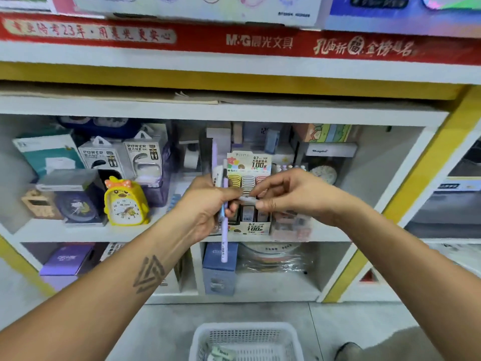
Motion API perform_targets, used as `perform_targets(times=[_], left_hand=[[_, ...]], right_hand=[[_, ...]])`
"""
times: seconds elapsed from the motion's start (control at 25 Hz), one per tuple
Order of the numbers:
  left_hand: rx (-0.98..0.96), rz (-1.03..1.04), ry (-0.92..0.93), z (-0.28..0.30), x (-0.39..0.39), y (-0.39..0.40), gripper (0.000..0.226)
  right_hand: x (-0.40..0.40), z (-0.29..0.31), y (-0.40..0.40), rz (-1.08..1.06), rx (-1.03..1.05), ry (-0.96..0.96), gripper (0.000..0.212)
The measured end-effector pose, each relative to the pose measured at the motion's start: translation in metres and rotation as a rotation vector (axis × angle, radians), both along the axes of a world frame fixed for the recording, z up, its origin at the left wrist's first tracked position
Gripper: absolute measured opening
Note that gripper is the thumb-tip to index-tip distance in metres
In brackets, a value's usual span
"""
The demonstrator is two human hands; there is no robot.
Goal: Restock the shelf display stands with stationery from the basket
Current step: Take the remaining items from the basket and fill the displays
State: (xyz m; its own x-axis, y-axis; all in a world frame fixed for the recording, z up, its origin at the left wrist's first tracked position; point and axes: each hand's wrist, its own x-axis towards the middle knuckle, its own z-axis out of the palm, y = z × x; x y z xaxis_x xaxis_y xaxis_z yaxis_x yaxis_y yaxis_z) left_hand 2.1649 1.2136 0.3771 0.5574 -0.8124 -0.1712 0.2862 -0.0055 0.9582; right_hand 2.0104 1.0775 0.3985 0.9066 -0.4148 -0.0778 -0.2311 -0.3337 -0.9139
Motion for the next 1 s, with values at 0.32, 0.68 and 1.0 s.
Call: perform_targets(times=[0.32,0.68,1.0], left_hand=[[0.044,-0.093,0.094,-0.008,-0.041,-0.029,0.005],[0.049,-0.208,0.342,-0.004,-0.042,-0.039,0.018],[0.017,-0.179,0.345,-0.009,-0.044,-0.039,0.037]], right_hand=[[-0.061,0.008,-0.047,-0.488,0.145,-0.464,0.017],[-0.084,-0.007,-0.045,-0.400,-0.765,-0.166,0.009],[-0.078,-0.024,-0.042,-0.271,-0.912,-0.113,0.004]])
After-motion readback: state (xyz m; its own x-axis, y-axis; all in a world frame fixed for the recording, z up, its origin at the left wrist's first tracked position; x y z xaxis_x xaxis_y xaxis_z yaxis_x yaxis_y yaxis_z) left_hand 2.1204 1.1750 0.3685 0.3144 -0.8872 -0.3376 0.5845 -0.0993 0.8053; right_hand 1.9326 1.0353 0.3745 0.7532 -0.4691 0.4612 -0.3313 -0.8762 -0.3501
